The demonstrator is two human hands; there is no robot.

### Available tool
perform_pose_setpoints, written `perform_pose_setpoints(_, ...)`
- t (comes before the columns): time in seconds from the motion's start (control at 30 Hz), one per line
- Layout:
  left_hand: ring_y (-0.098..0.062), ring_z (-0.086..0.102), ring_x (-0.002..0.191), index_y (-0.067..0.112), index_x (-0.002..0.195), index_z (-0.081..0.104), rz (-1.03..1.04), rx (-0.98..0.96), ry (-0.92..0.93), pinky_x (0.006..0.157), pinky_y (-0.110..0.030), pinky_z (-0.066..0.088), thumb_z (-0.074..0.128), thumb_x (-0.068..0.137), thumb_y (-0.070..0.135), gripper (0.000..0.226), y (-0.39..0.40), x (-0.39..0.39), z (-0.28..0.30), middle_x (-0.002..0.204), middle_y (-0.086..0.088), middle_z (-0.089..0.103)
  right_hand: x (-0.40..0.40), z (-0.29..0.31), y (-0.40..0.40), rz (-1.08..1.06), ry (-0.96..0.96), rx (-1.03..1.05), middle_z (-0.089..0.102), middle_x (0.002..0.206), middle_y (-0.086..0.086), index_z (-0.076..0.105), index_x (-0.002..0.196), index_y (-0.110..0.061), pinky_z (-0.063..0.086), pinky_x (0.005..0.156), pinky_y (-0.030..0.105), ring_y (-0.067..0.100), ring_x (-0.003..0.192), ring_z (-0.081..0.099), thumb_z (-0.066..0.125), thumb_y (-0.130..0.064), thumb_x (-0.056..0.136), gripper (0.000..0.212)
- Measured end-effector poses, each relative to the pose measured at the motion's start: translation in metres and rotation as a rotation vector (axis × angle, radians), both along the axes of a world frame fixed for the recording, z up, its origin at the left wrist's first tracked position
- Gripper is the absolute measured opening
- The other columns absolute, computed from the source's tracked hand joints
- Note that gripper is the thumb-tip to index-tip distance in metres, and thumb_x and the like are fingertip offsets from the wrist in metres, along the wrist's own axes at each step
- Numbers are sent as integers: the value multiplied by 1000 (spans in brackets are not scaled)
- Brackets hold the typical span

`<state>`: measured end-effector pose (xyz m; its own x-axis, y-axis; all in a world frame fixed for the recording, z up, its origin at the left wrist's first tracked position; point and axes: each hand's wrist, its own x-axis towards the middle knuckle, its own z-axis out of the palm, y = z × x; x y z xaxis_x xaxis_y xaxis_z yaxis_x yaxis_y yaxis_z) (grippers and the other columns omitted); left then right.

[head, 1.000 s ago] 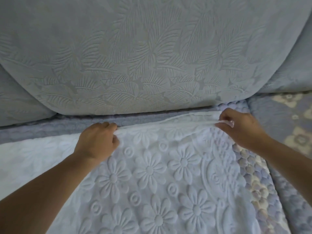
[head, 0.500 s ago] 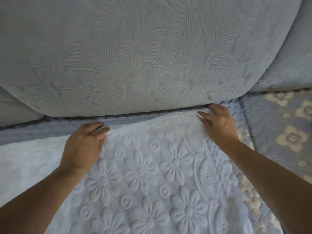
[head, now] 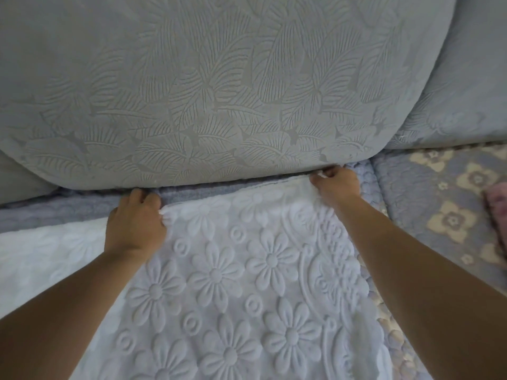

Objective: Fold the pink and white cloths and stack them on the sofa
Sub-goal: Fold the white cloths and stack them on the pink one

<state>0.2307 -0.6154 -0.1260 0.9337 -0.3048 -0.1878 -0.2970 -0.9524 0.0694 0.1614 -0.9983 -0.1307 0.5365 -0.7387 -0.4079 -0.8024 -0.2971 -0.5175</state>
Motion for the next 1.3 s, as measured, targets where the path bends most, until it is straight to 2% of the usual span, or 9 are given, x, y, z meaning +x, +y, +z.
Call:
perform_pose_setpoints(0.17, -50, 52, 103, -4, 107, 54, 231, -73, -163, 92, -59, 42, 48, 82, 12, 30, -21, -15, -1, 111, -34, 54, 5, -4, 0, -23, -32, -27, 68, 105, 7, 67, 113, -9, 44, 78, 28, 29, 105, 64, 63, -36, 91, 35)
perform_pose_setpoints(0.3, -49, 32, 138, 15, 149, 41, -158, -95, -193, 115, -59, 19, 47, 95, 35, 58, -46, -104, 3, 151, -28, 33, -22, 11, 0, 91, -137, -15, 63, 98, 3, 64, 104, -19, 44, 81, 28, 18, 87, 59, 65, -42, 91, 26)
perform_pose_setpoints(0.43, -45, 26, 146, 25, 150, 44, -547, -224, 41, 117, -61, 21, 51, 95, 39, 58, -66, -206, 15, 159, -19, 30, -164, 18, 16, 64, -52, -76, 59, 82, 1, 63, 95, -15, 39, 67, 30, 22, 77, 59, 59, -48, 93, 34)
perform_pose_setpoints(0.57, -43, 40, 138, 21, 144, 52, -740, -226, 118, 112, -54, 34, 50, 93, 28, 51, -115, -197, 11, 151, -18, 43, -341, 39, 75, 31, 207, 18, 54, 90, -10, 54, 95, -32, 37, 64, 20, 14, 83, 55, 63, -59, 83, 31)
perform_pose_setpoints(0.67, -43, 52, 125, 16, 141, 54, -870, -172, 63, 96, -51, 49, 66, 85, 13, 58, -174, -146, 7, 144, -22, 49, -398, 51, 118, -81, 206, 167, 49, 108, -22, 47, 118, -40, 49, 82, 28, 2, 95, 54, 81, -51, 74, 56)
perform_pose_setpoints(0.8, -39, 38, 133, 27, 151, 35, -839, 3, 221, 97, -55, 46, 63, 93, 30, 65, -228, -107, 13, 155, -13, 30, -423, 53, 149, -373, 155, 186, 52, 106, -15, 44, 113, -35, 51, 73, 23, -5, 83, 58, 86, -40, 73, 59)
perform_pose_setpoints(0.97, -40, 25, 140, 25, 157, 22, -727, 122, 258, 105, -58, 39, 57, 97, 27, 69, -241, -126, 11, 157, -15, 19, -408, 57, 154, -868, 45, 591, 75, 79, 4, 70, 95, -11, 61, 75, 41, 20, 72, 73, 54, -82, 76, 75)
perform_pose_setpoints(1.1, -37, 12, 148, 25, 159, 13, -671, 159, 258, 112, -56, 32, 49, 101, 24, 68, -244, -140, 13, 163, -15, 8, -405, 57, 119, -1049, 41, 928, 67, 70, 8, 72, 81, -4, 46, 66, 30, 24, 66, 61, 67, -57, 86, 53)
perform_pose_setpoints(1.3, -36, 16, 145, 26, 157, 15, -669, 192, 277, 110, -53, 33, 54, 99, 22, 70, -252, -141, 22, 161, -12, 12, -417, 53, 67, -1083, -78, 1286, 67, 79, 6, 70, 101, -5, 50, 63, 26, 14, 69, 54, 75, -6, 86, 16)
